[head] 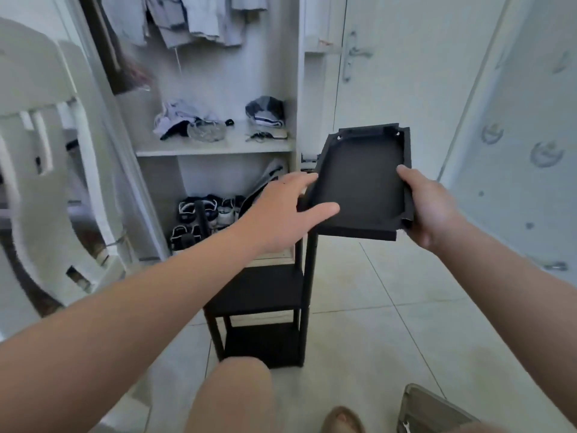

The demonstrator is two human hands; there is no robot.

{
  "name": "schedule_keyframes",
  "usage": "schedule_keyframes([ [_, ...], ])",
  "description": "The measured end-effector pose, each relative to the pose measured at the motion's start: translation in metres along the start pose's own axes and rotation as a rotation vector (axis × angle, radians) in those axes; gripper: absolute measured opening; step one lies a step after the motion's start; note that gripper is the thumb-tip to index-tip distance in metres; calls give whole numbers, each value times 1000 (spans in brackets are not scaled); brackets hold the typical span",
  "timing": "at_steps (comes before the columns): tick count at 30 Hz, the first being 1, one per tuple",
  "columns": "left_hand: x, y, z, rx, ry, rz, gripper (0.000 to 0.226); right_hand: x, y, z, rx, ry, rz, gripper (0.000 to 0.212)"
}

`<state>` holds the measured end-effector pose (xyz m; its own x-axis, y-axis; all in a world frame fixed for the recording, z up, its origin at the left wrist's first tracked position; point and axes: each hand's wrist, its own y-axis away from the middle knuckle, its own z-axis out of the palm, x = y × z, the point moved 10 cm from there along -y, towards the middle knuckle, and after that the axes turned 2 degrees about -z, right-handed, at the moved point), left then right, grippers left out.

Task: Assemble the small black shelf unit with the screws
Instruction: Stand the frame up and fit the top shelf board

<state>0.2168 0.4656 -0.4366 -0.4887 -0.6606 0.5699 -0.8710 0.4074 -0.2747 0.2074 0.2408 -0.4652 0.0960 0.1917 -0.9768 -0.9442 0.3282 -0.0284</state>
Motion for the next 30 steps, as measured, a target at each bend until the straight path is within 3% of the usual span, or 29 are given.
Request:
schedule_keyframes([
  [3,5,37,-28,-24,-382,170,93,-5,19,56,-51,-12,-38,21],
  [6,-2,65,-48,144,-625,246,60,-3,37,104,-101,-42,-40,23],
  [10,-17,97,-92,491,-605,271,21,3,53,154,-179,-35,-14,34],
  [12,-35,103,-112,602,-494,235,11,11,55,171,-227,13,11,41],
  [14,-70,98,-124,616,-287,88,17,23,52,181,-249,100,1,38],
  [16,-108,92,-130,621,74,-51,14,38,45,181,-213,210,-25,28],
  [18,-135,88,-131,652,413,-125,6,56,34,174,-127,262,1,34],
  [20,-153,80,-125,658,680,-181,10,79,25,168,-67,206,105,37],
  [23,-183,68,-104,627,1022,-315,10,112,17,179,-120,-7,256,35],
  [27,-214,62,-79,574,1197,-458,11,134,3,190,-94,-272,271,28],
  [30,-236,63,-67,537,1251,-552,19,151,-8,189,-53,-340,292,29],
])
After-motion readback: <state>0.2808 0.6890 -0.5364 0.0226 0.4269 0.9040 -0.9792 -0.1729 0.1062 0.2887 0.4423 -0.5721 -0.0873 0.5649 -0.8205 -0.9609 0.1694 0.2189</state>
